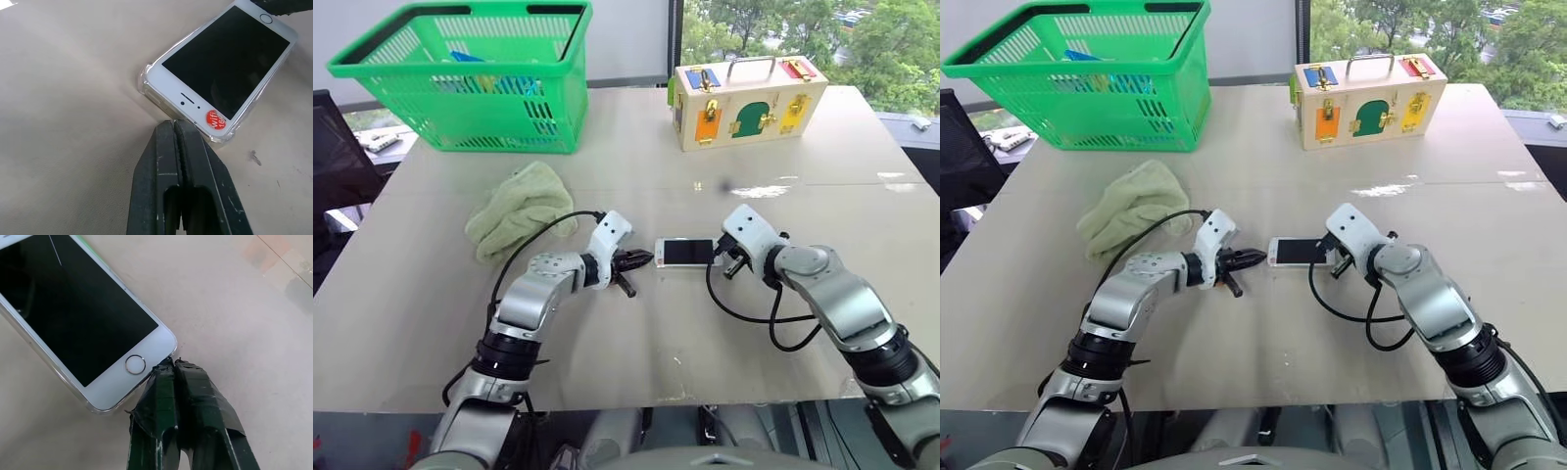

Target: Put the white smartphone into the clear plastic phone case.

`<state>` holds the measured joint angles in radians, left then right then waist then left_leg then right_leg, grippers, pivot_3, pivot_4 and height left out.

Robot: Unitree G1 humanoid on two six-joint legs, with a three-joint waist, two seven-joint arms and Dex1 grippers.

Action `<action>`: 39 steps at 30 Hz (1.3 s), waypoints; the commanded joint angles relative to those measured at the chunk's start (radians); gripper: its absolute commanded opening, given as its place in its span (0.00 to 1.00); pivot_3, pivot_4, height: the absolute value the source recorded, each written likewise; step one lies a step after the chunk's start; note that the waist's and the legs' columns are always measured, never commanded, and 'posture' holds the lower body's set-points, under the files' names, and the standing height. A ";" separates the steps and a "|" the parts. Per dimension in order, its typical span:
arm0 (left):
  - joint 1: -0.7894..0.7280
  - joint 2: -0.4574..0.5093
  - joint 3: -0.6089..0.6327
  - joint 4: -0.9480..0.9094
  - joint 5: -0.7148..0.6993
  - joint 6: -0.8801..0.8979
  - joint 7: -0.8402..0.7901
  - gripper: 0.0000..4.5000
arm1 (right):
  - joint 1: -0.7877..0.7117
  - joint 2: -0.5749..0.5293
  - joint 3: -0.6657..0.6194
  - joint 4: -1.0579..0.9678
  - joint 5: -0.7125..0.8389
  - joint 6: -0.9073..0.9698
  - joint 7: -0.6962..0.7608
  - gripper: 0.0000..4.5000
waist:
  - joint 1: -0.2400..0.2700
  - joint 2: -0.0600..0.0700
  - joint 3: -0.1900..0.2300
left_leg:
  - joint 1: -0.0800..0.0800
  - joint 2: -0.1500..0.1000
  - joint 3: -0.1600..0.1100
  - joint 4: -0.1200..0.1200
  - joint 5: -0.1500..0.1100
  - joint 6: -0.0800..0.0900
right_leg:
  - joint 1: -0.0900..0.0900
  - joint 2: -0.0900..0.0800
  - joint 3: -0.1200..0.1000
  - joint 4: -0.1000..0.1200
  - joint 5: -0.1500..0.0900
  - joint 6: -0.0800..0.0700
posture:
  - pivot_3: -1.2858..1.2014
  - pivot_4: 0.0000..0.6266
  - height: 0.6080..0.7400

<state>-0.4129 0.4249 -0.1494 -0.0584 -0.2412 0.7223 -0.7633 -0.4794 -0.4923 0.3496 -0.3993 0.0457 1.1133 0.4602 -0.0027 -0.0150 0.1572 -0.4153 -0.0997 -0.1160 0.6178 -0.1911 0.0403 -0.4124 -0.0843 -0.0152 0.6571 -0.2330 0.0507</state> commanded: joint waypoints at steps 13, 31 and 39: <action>0.040 0.040 0.189 -0.111 -0.251 -0.030 -0.140 0.01 | 0.084 -0.042 -0.274 -0.214 0.213 0.054 0.140 0.00 | -0.008 0.000 0.005 | -0.002 0.001 0.000 0.000 0.000 0.000 | -0.001 0.001 0.001 -0.001 0.000 -0.001 | 0.52 0.24 1.00; -0.022 -0.043 -0.054 0.109 -0.043 -0.175 -0.076 0.01 | -0.097 0.034 -0.161 0.089 0.288 0.066 0.106 0.00 | -0.008 0.000 0.005 | -0.001 0.000 0.001 0.000 0.000 0.000 | -0.001 0.000 0.001 0.000 0.000 -0.001 | 0.52 0.24 1.00; -0.007 -0.051 -0.051 0.038 -0.050 -0.137 -0.034 0.01 | -0.155 0.000 -0.073 0.296 0.276 0.171 0.121 0.00 | -0.008 -0.001 0.004 | 0.000 0.000 0.001 0.000 0.000 0.000 | 0.000 0.000 0.001 0.000 0.000 -0.001 | 0.52 0.24 1.00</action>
<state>-0.4281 0.3749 -0.1969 0.0117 -0.2960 0.5771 -0.8061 -0.6562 -0.4888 0.2554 -0.1661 0.3249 1.2166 0.5866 -0.0112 -0.0160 0.1609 -0.4151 -0.0996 -0.1156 0.6181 -0.1912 0.0406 -0.4117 -0.0845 -0.0145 0.6570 -0.2325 0.0499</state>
